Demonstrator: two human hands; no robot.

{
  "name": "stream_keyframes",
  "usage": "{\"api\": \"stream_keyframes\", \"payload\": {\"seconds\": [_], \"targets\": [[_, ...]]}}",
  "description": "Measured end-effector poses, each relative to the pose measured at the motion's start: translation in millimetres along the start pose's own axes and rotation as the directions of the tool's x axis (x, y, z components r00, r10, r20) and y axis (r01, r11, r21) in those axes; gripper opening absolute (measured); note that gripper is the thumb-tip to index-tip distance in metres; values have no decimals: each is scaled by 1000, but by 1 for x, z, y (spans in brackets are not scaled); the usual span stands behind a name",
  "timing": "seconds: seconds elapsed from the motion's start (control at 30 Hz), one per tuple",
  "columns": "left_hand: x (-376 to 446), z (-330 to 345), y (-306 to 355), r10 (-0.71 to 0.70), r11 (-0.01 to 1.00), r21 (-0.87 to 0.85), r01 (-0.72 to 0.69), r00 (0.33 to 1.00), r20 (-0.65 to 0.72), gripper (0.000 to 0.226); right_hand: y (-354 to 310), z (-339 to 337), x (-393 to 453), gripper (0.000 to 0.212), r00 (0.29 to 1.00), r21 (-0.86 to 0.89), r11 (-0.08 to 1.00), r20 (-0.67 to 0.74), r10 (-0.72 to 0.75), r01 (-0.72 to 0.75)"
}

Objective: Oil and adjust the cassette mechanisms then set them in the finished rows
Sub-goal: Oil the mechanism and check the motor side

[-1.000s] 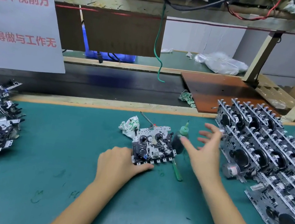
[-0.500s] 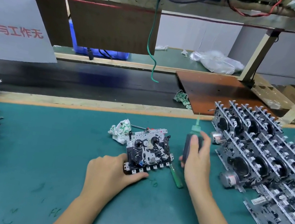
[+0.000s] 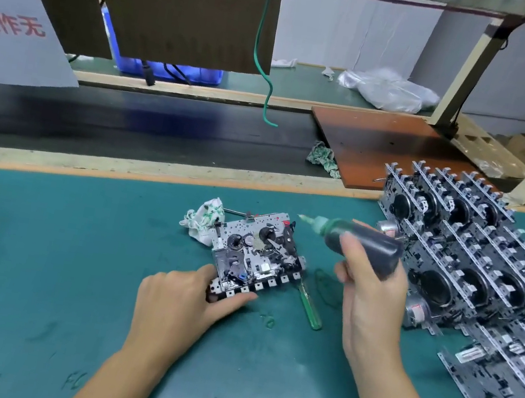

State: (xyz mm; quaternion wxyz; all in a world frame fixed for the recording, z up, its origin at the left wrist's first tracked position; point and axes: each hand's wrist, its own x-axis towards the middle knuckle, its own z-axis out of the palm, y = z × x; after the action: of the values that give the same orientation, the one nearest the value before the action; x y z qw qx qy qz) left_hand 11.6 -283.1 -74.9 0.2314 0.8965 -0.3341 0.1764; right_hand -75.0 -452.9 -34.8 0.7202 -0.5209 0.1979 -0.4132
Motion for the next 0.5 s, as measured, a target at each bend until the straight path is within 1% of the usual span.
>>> {"api": "stream_keyframes", "payload": {"seconds": [0.07,0.1,0.17,0.3,0.43,0.5], "targets": [[1,-1,0,-6,999,-35,5,999,-43,56,-1,1,0,20,997,142,988,-39,64,-58],[1,-1,0,-9,999,-48,6,998,-56,56,-1,2,0,23,995,168,983,-55,84,-73],[1,-2,0,-3,998,-62,-2,997,-73,54,-1,3,-1,25,993,129,988,-74,93,-83],[1,-3,1,-5,997,-73,-1,997,-77,51,0,6,-3,26,997,53,998,-55,49,-46],[1,-1,-1,-33,997,-65,29,998,-54,58,2,7,-4,36,997,-56,998,-69,-26,22],[0,0,-2,-37,997,-65,34,998,-47,60,4,7,-6,32,996,-107,993,-67,-54,47]]}}
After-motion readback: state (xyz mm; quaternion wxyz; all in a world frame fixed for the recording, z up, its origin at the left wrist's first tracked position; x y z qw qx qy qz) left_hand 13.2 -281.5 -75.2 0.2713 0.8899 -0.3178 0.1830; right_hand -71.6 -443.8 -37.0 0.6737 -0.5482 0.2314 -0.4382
